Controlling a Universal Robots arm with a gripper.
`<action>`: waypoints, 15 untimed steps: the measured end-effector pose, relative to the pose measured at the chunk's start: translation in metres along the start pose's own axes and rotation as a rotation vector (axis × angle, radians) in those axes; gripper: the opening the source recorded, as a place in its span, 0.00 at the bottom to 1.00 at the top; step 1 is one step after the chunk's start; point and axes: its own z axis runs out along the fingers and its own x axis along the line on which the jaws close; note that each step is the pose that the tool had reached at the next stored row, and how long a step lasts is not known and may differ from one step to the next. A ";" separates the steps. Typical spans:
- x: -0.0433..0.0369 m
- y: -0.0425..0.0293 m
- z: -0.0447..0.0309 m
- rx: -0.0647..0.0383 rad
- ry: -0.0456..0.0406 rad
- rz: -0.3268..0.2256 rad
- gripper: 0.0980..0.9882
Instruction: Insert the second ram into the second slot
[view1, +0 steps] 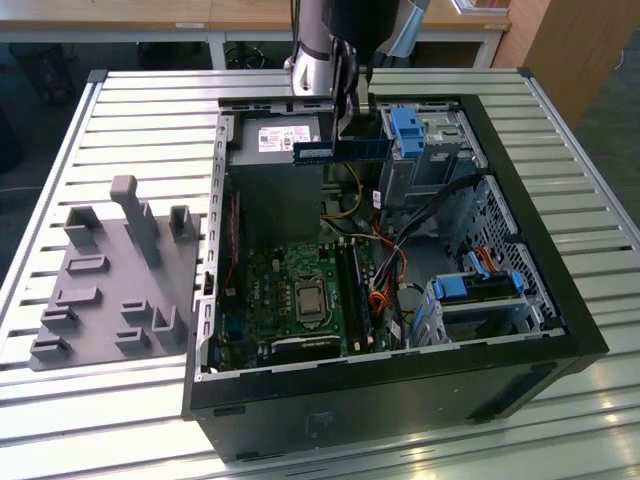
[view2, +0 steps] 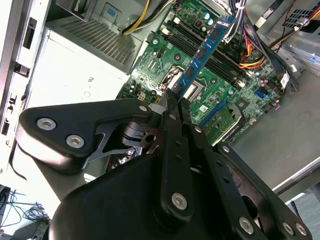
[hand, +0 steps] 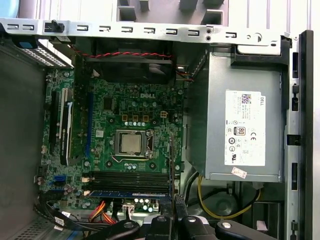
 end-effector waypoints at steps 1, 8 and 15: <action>0.0002 0.0000 0.0000 0.000 0.0001 0.000 0.04; 0.0040 0.0001 -0.0001 0.000 0.0001 0.000 0.04; 0.0104 0.0003 -0.0002 0.000 0.0002 0.000 0.04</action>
